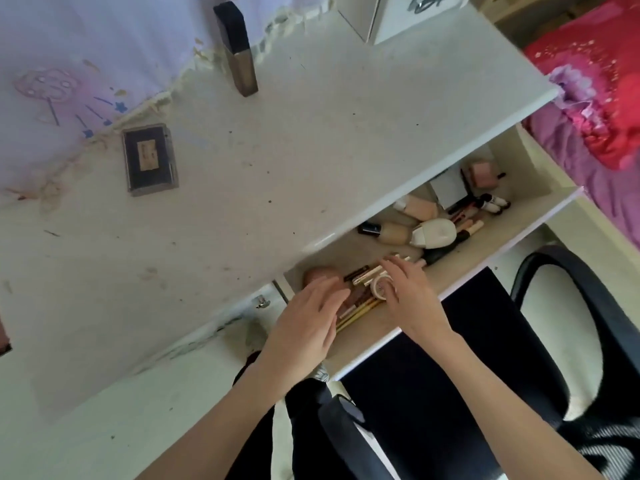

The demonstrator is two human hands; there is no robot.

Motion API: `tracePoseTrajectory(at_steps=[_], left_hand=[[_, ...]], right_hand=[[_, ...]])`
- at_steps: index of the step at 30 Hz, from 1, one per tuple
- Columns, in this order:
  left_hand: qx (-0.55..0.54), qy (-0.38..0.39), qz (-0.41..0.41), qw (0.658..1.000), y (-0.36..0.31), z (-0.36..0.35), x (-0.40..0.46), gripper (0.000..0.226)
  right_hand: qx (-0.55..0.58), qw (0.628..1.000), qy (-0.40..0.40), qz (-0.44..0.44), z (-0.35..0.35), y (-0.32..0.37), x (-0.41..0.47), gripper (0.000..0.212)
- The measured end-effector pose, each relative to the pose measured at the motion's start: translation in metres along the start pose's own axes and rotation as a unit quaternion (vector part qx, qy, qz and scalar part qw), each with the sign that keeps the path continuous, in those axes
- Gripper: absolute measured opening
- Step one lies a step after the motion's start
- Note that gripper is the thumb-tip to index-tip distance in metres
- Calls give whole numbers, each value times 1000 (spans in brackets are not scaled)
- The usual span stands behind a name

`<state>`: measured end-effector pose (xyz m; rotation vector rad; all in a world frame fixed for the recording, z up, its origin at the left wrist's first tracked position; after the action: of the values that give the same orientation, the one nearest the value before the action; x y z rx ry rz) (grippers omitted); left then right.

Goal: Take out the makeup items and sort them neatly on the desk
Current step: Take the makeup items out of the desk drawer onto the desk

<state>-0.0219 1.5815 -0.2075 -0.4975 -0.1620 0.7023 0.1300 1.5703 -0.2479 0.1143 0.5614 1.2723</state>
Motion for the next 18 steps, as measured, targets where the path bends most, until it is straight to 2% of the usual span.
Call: tracePoseTrajectory(at_steps=[6,11,15,18], left_hand=[[76,145,95,982,25,-71,30,53],[139,164,153,965,53,-101,54,65],[169,175,171,955,57,-112,59,55],[160,187,200,948,62,-113,56,60]], right_hand=[[-72,988,127,-48,-36,-40,27,38],[-110,971,190,-90,-63,-48,48,40],[-43,977,173,-121,-70,-52,54,41],[-17,975,184,-120,-77,-53,51,37]])
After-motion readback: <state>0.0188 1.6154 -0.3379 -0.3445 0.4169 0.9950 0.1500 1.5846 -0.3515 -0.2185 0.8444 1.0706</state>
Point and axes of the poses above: each hand's wrist, its own x-axis towards the middle knuckle, its own z-axis out of the back of the hand, y = z × x, the point moved 9 cm from there along x, towards the middle knuckle, and after that the axes turned 5 degrees about y, right-handed, at the moved point
